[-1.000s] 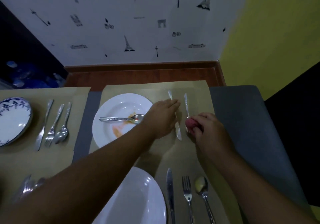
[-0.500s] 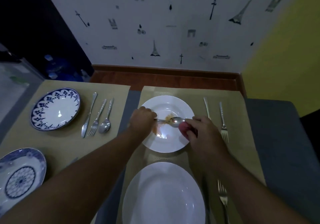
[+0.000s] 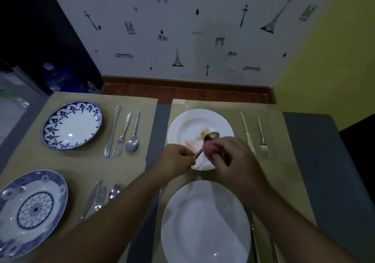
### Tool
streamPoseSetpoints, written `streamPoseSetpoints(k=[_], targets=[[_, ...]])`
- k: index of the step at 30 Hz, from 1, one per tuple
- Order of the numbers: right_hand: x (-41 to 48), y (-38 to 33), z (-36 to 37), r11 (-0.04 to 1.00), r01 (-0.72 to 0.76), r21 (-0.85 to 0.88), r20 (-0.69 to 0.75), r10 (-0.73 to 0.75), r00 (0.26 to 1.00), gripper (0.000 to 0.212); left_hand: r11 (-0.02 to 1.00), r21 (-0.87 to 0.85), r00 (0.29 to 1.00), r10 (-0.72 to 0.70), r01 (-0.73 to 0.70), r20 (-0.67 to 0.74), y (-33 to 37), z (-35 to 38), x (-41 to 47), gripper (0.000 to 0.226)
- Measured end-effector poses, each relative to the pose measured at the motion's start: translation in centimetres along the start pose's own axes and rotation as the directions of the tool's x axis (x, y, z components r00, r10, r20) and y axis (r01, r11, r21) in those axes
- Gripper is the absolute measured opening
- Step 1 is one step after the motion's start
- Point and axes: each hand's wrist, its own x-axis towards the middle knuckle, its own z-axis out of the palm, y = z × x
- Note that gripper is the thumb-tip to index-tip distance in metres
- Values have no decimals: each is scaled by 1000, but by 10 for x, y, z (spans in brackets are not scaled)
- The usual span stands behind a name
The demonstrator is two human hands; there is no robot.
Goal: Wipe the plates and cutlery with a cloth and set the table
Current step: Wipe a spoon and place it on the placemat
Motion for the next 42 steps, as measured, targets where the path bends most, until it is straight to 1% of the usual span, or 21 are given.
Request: streamPoseSetpoints(k=[2, 4, 5, 7, 8, 9, 10, 13, 14, 16, 18, 21, 23, 25, 28, 30, 33, 35, 37, 39, 42], targets=[[-8, -8, 9, 994, 101, -32, 26, -101, 995, 29, 997, -73, 1000, -1, 0, -17, -3, 8, -20, 18], [-7, -8, 12, 984, 167, -58, 72, -163, 984, 29, 989, -145, 998, 4, -13, -64, -7, 17, -39, 16], [-2, -2, 13, 983, 167, -72, 75, -162, 984, 29, 980, -200, 997, -13, -3, -82, -10, 21, -47, 15], [11, 11, 13, 992, 91, -93, 47, -86, 995, 28, 956, -293, 994, -56, 25, -97, -13, 27, -59, 13], [16, 14, 13, 994, 53, -99, 34, -50, 998, 28, 947, -320, 992, -71, 35, -102, -13, 30, -61, 13], [18, 15, 14, 993, 46, -108, 31, -43, 999, 28, 941, -337, 991, -80, 39, -109, -13, 32, -62, 13], [15, 11, 17, 990, 67, -121, 41, -63, 997, 28, 935, -353, 989, -85, 37, -121, -12, 33, -62, 14], [-2, -6, 23, 972, 199, -122, 109, -186, 976, 26, 925, -380, 983, -92, 24, -161, -10, 31, -61, 17], [-2, -6, 22, 970, 214, -112, 124, -200, 972, 26, 923, -385, 981, -98, 27, -166, -12, 31, -62, 17], [11, 3, 21, 977, 176, -123, 122, -161, 979, 28, 912, -408, 978, -124, 46, -166, -15, 32, -67, 16], [26, 12, 18, 984, 87, -155, 101, -72, 992, 30, 908, -414, 977, -144, 66, -159, -19, 35, -72, 16], [37, 14, 8, 994, -36, -102, 17, 38, 999, 28, 880, -468, 973, -170, 78, -157, -22, 35, -74, 19], [34, 11, 2, 995, -84, -57, -15, 83, 996, 28, 862, -499, 966, -199, 92, -165, -22, 34, -70, 22], [28, 8, -1, 995, -93, -20, -29, 92, 995, 29, 898, -429, 962, -195, 97, -191, -21, 33, -65, 22], [15, 4, 0, 997, -75, 11, -6, 76, 997, 30, 933, -351, 963, -161, 78, -216, -19, 35, -59, 21], [8, 0, 2, 998, -54, 31, 8, 54, 999, 30, 940, -337, 967, -135, 57, -215, -17, 37, -56, 26], [-1, -8, 4, 998, -18, 61, 8, 17, 1000, 33, 952, -302, 979, -105, 48, -175, -17, 38, -52, 29], [-7, -11, 5, 998, 23, 62, 26, -25, 999, 38, 935, -352, 984, -101, 43, -149, -18, 39, -51, 30], [-13, -14, 8, 995, 96, 4, 47, -97, 994, 40, 892, -451, 988, -93, 26, -127, -18, 40, -52, 27], [-19, -14, 12, 981, 181, -70, 71, -176, 982, 38, 859, -512, 989, -94, 20, -118, -15, 41, -55, 25], [-20, -10, 17, 953, 268, -139, 138, -250, 958, 35, 858, -513, 986, -80, -8, -149, -15, 46, -59, 27]])
